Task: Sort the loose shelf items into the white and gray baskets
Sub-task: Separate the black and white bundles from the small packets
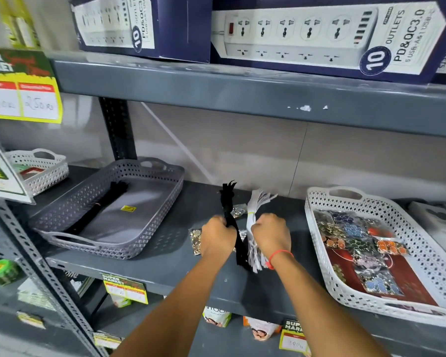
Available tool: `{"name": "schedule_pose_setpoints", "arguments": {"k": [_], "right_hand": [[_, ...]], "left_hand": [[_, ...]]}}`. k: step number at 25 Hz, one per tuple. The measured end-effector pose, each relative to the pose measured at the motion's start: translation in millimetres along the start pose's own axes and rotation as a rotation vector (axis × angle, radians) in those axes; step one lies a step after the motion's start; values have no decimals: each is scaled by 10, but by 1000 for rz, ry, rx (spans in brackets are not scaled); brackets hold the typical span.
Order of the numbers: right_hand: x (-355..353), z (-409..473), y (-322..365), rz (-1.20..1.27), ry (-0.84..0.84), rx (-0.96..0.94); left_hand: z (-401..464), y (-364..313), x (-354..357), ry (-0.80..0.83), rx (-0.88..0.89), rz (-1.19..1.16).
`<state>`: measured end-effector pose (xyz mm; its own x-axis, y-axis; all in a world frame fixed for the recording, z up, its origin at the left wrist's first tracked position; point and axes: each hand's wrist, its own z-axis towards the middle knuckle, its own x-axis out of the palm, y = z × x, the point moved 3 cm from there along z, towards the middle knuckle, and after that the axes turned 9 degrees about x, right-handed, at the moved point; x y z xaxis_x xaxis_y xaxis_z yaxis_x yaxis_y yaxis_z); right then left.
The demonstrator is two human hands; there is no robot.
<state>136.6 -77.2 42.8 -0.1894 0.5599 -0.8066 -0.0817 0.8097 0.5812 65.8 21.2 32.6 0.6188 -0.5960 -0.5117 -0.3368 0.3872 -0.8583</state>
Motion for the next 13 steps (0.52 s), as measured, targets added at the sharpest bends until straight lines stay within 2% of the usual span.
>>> {"name": "schedule_pose_setpoints", "arguments": {"k": [4, 7, 10, 13], "right_hand": [[-60, -22, 318, 86, -52, -66], [113, -143, 613, 101, -21, -123], [497, -251, 888, 64, 79, -174], [875, -360, 1123, 68, 174, -129]], "left_hand": [[159, -4, -312, -5, 25, 21], [283, 157, -661, -44, 31, 84], [326, 360, -998, -20, 33, 267], [272, 503, -1205, 24, 57, 540]]}}
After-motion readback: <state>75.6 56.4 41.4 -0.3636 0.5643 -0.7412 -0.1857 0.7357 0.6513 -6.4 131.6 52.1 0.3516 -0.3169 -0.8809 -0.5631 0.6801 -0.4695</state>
